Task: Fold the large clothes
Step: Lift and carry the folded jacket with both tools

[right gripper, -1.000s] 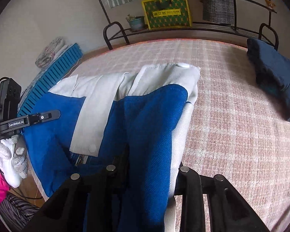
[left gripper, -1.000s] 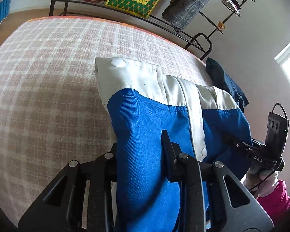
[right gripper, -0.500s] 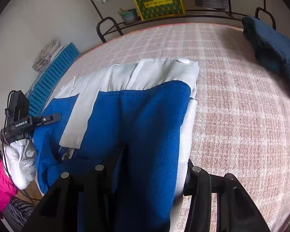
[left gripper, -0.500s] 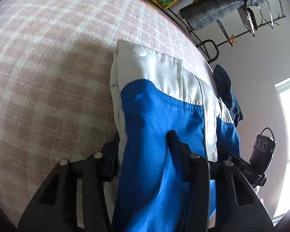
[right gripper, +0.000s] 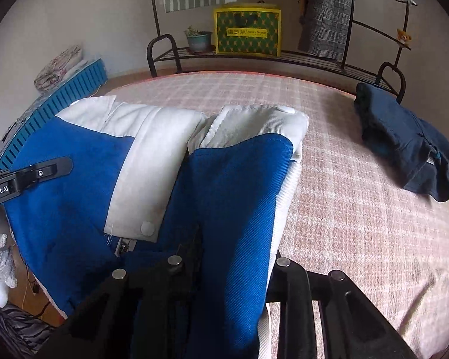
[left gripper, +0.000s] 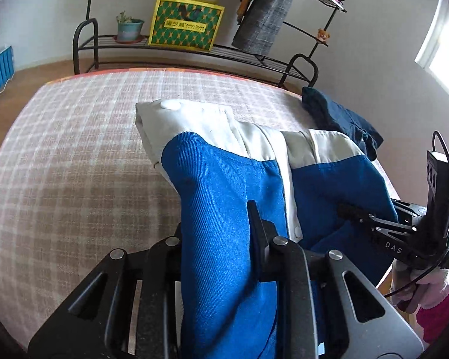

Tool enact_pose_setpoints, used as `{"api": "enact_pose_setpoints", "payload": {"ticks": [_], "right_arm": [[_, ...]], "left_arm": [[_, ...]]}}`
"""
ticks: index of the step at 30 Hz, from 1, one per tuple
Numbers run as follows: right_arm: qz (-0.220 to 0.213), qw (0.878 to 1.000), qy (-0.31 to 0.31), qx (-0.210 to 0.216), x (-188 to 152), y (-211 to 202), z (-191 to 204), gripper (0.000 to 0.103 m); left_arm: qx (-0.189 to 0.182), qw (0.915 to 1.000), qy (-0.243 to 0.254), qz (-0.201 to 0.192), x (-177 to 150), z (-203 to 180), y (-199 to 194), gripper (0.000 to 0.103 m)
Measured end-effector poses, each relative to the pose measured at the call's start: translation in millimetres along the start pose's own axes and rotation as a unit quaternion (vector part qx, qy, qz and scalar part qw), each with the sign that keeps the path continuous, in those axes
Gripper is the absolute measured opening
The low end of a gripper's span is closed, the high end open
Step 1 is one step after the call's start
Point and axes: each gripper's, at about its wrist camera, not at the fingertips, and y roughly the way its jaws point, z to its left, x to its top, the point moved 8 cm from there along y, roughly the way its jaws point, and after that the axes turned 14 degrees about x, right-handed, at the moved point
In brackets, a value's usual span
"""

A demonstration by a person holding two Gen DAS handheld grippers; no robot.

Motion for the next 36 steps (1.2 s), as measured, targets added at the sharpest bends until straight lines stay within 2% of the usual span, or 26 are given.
{"api": "enact_pose_setpoints", "payload": {"ticks": [8, 18, 26, 36], "right_arm": [[-0.040, 0.998, -0.038, -0.036, -5, -65, 8, 0.024], [-0.067, 0.993, -0.058, -0.072, -5, -126, -2, 0.024], [-0.081, 0.990, -0.050, -0.104, -1, -157, -41, 0.024], [-0.087, 0.984, -0.034, -0.154, 14, -186, -132, 0.024]], "left_arm": [[-0.016, 0.9986, 0.033, -0.039, -17, -50, -50, 0.023], [-0.046, 0.9955, 0.048, -0.068, -6, -106, -78, 0.023], [-0.069, 0.9922, 0.073, -0.074, 14, -160, -66, 0.023], [-0.108, 0.9848, 0.113, -0.075, 53, -260, -18, 0.023]]}}
